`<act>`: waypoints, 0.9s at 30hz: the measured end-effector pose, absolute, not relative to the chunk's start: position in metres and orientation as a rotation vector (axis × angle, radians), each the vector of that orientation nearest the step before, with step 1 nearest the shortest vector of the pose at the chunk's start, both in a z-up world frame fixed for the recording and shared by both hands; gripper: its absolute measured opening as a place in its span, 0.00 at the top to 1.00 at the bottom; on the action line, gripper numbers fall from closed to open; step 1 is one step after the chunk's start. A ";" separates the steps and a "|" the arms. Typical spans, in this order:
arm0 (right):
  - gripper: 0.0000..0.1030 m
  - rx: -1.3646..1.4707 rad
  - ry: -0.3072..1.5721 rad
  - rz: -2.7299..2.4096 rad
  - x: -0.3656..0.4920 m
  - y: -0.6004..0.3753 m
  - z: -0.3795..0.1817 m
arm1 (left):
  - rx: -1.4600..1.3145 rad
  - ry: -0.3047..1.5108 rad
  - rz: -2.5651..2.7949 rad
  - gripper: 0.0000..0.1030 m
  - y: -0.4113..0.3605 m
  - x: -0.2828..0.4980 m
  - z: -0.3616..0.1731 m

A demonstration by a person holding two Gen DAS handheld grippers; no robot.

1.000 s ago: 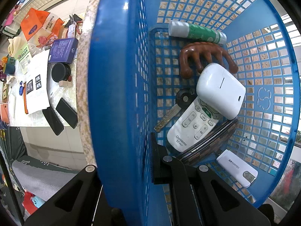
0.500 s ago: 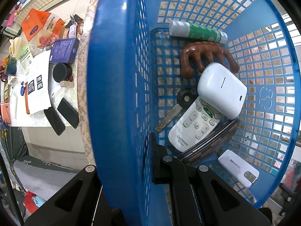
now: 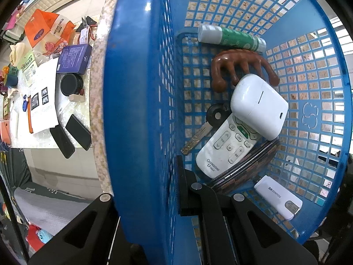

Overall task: Organize rigid objects
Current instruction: 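Move the right gripper to the white ZUNKO charger and grasp it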

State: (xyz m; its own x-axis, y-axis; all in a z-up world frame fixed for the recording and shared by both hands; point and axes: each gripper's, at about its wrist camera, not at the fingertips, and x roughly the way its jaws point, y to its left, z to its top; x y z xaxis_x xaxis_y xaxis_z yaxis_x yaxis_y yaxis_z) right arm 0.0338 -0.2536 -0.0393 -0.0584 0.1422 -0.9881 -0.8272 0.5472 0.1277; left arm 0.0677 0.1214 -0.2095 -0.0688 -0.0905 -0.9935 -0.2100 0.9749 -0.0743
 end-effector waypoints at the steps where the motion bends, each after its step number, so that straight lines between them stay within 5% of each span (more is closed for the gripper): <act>1: 0.00 -0.638 1.419 0.886 0.034 -0.251 -0.042 | -0.232 1.641 0.099 0.95 0.121 0.068 -0.209; 10: 0.03 -0.662 1.452 0.886 0.037 -0.236 -0.066 | -0.236 1.640 0.094 0.95 0.122 0.068 -0.209; 20: 0.62 -0.648 1.467 0.920 0.046 -0.223 -0.065 | -0.241 1.639 0.091 0.95 0.121 0.068 -0.209; 27: 0.64 -0.643 1.463 0.910 0.040 -0.229 -0.067 | -0.240 1.639 0.090 0.95 0.121 0.068 -0.209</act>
